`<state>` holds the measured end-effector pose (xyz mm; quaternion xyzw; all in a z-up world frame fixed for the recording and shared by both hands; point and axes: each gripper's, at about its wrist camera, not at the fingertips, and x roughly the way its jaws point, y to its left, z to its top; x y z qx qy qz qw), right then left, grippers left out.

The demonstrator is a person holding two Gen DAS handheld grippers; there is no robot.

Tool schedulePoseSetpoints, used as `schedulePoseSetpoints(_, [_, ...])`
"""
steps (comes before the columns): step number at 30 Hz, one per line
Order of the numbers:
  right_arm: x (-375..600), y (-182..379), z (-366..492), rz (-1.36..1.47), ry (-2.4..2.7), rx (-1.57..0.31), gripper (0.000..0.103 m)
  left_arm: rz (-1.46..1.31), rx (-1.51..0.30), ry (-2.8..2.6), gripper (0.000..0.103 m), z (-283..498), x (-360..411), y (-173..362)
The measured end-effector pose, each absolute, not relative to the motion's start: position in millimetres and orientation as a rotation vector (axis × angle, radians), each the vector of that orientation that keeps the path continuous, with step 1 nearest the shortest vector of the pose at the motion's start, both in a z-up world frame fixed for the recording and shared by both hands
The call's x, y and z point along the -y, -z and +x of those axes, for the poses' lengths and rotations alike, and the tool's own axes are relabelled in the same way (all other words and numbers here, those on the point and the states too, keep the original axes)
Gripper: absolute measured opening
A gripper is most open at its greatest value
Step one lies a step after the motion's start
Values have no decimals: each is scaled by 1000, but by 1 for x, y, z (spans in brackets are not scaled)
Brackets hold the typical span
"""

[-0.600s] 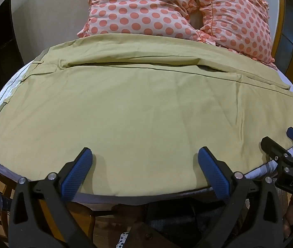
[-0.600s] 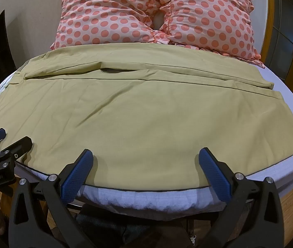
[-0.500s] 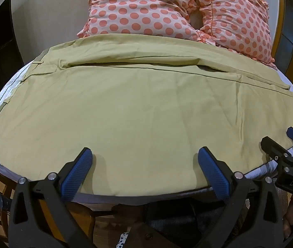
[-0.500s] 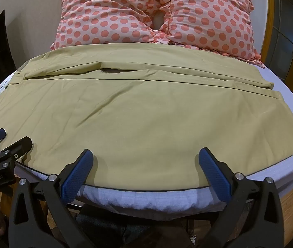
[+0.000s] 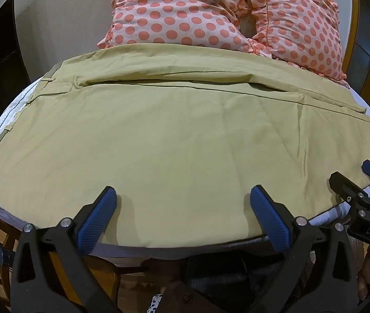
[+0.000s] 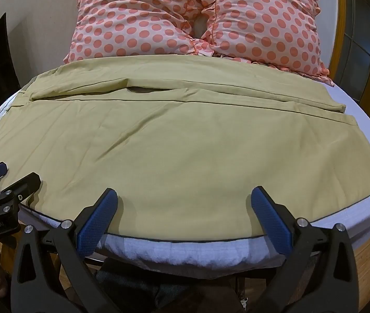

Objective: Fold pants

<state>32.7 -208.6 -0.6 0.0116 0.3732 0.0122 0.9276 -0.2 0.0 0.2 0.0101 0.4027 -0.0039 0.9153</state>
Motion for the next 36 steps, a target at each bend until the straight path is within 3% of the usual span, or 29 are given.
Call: schedulePoseSetpoints(36, [209, -1, 32, 23, -25, -756, 102, 22, -822, 8, 101, 0, 0, 0])
